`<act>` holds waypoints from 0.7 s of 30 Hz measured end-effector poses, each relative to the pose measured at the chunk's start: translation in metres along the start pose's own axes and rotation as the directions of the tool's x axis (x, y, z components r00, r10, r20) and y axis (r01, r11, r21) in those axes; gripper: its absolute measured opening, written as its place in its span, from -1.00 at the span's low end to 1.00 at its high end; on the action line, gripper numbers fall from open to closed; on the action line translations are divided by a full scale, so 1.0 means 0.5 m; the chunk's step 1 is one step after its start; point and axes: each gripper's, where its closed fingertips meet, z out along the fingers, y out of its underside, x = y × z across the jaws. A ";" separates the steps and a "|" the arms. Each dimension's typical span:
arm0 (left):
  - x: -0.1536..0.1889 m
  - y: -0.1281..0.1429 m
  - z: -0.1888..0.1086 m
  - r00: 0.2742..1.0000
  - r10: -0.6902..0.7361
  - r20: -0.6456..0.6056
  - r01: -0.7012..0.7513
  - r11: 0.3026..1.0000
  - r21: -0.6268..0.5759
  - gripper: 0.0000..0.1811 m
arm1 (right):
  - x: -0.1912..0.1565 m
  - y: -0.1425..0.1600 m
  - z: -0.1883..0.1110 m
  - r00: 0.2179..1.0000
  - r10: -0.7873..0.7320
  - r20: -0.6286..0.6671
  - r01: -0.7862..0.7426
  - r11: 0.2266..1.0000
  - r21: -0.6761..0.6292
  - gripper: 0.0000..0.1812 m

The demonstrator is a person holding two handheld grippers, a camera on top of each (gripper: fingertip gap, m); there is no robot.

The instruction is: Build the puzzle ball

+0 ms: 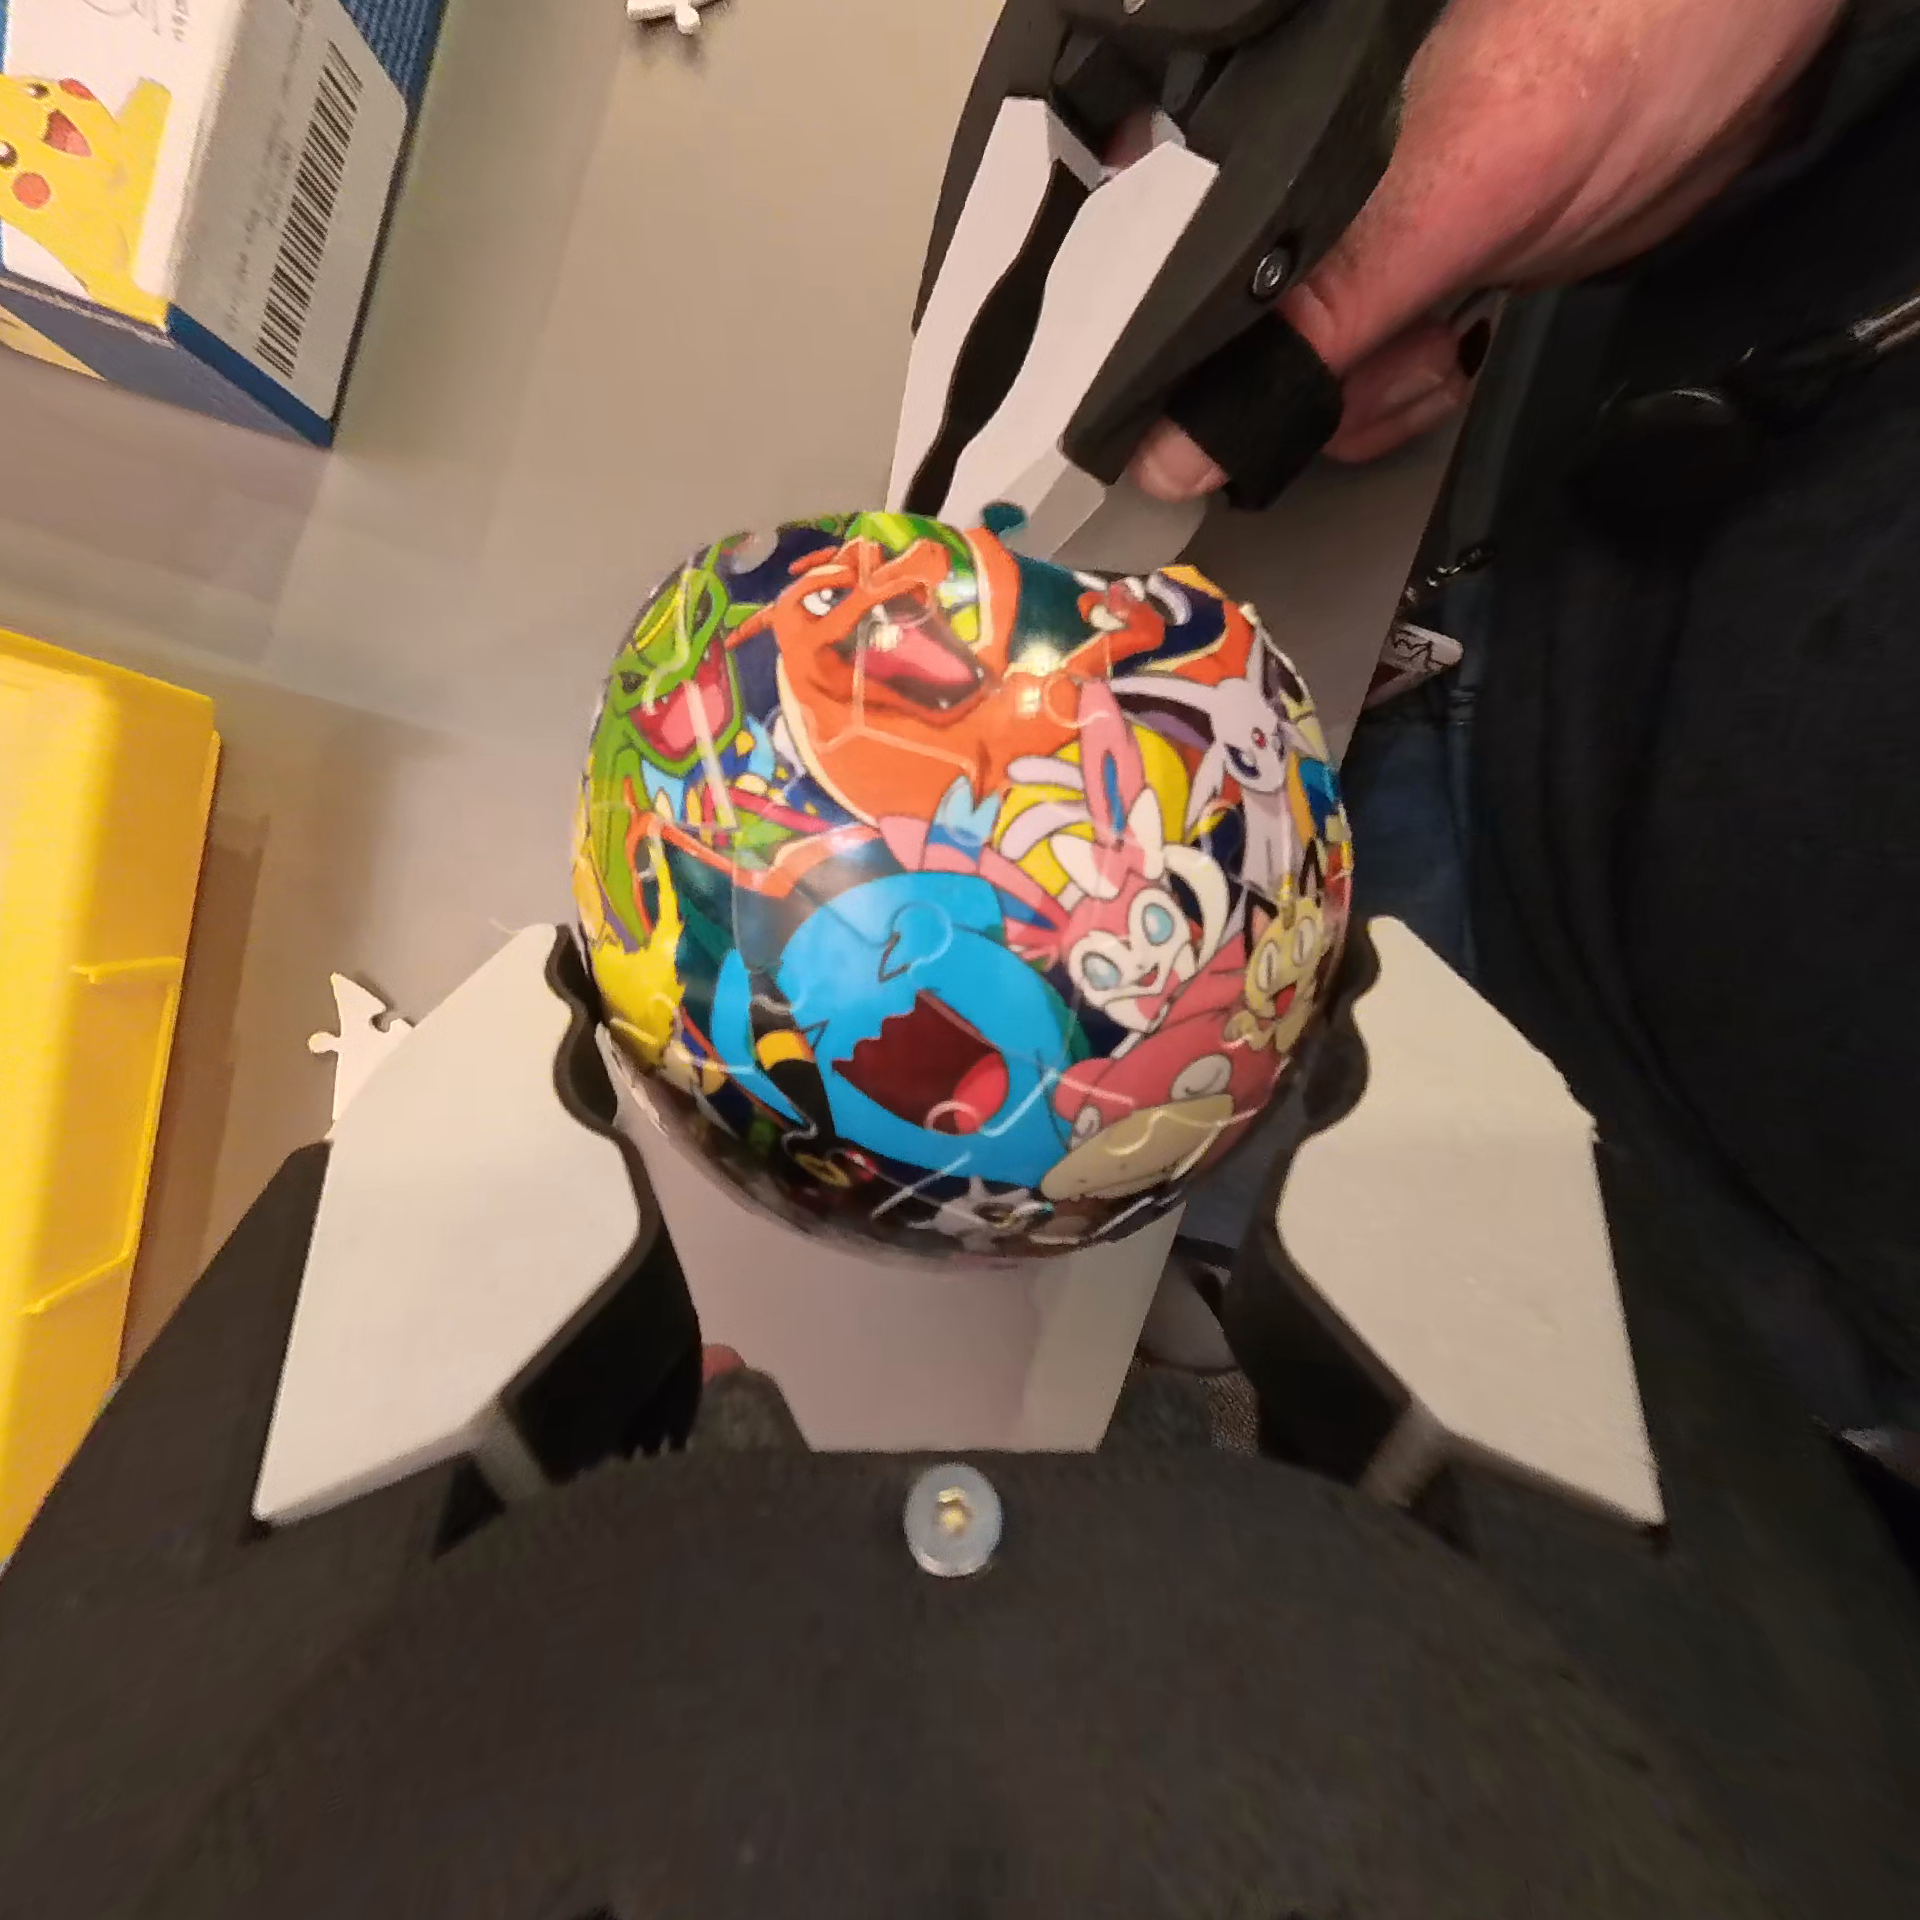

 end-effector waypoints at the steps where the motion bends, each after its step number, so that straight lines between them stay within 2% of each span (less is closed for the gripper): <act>1: -0.001 -0.001 0.001 1.000 -0.002 0.000 0.002 1.000 -0.010 0.44 | 0.001 0.001 0.001 1.000 0.000 -0.006 0.000 1.000 0.001 -0.99; 10: 0.000 -0.011 0.009 1.000 -0.002 -0.028 0.000 0.999 -0.054 0.44 | 0.008 0.019 0.007 0.997 -0.041 -0.061 0.038 0.999 -0.039 -0.96; 14: 0.000 -0.013 0.012 1.000 0.001 -0.032 -0.003 0.998 -0.064 0.44 | 0.011 0.017 -0.001 0.990 -0.107 -0.088 0.104 0.994 -0.043 -0.90; 17: -0.001 -0.013 0.013 0.999 0.001 -0.035 -0.003 0.997 -0.071 0.44 | 0.013 0.005 -0.009 0.969 -0.216 -0.118 0.212 0.976 -0.041 -0.88; 19: -0.001 -0.013 0.013 0.999 0.000 -0.035 -0.002 0.997 -0.073 0.44 | 0.003 -0.001 -0.011 0.952 -0.291 -0.095 0.288 0.957 -0.042 -0.91; 21: 0.000 -0.013 0.013 0.999 0.004 -0.036 -0.007 0.997 -0.076 0.44 | -0.020 0.005 -0.005 0.946 -0.325 -0.002 0.324 0.944 -0.062 -0.93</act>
